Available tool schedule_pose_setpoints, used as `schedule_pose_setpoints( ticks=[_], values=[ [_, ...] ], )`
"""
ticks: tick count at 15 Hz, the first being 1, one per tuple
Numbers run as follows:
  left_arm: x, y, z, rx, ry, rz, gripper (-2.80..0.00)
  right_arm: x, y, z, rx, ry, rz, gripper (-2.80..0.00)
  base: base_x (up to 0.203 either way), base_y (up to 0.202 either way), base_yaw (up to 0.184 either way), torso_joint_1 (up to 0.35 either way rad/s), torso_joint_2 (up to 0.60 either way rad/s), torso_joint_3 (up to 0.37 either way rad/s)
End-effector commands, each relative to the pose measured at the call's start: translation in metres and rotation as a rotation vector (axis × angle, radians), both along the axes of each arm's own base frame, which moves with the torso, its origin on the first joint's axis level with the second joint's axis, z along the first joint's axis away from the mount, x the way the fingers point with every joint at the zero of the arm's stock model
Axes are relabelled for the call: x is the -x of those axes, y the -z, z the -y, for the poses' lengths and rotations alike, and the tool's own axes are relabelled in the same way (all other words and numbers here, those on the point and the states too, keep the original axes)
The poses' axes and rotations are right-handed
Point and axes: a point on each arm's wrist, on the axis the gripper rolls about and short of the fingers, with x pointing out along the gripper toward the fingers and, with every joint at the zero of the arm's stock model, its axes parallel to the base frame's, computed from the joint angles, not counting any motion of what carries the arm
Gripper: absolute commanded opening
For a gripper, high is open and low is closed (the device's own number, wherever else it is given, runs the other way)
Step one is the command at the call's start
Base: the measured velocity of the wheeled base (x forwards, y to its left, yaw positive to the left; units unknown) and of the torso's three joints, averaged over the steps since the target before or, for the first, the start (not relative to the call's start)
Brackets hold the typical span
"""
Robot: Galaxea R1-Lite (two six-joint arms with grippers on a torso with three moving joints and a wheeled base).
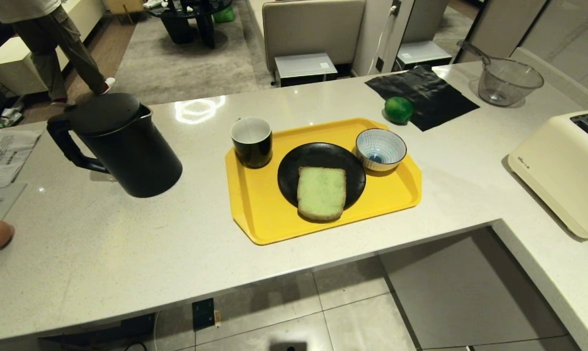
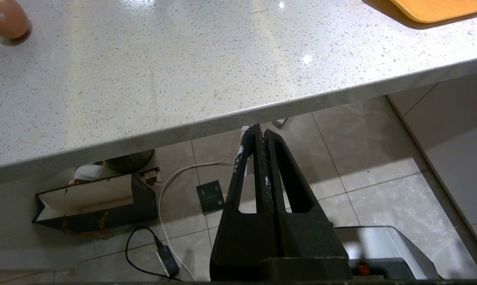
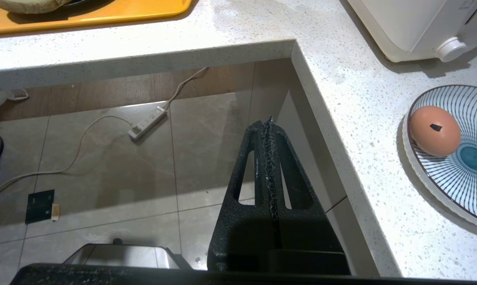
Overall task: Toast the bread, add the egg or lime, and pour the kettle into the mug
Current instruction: Pick up the bread slice
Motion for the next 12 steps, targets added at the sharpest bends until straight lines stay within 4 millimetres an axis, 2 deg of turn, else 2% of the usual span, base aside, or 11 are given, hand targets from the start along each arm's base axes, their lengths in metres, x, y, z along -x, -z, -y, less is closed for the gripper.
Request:
schedule_pose_setpoints(
  ticks=[1, 4, 7, 10, 12],
  values=[
    [0.0, 0.0, 0.0, -0.001, -0.001, 0.001, -2.8, -0.002, 0.007, 0.0, -0.001, -0.001, -0.023, -2.8, 0.0, 0.0, 0.0, 0.0, 0.0, 0.0],
    [0.0, 0.0, 0.0, -0.003, -0.001, 0.002, -2.8, 0.001, -0.003, 0.0, -0.025, -0.005, 0.009, -2.8, 0.0, 0.0, 0.0, 0.0, 0.0, 0.0],
    [0.0, 0.0, 0.0, -0.002, -0.001, 0.002, -2.8, 0.006, -0.036, -0.001, -0.086, -0.039, 0.0, -2.8, 0.0, 0.0, 0.0, 0.0, 0.0, 0.0],
    [0.0, 0.0, 0.0, -0.002, -0.002, 0.002, -2.8, -0.01, -0.075, -0.003, -0.189, -0.128, -0.099, -2.8, 0.0, 0.0, 0.0, 0.0, 0.0, 0.0],
    [0.0, 0.0, 0.0, -0.001, -0.001, 0.002, -2.8, -0.033, -0.099, -0.005, -0.257, -0.187, -0.197, -2.8, 0.0, 0.0, 0.0, 0.0, 0.0, 0.0]
  ],
)
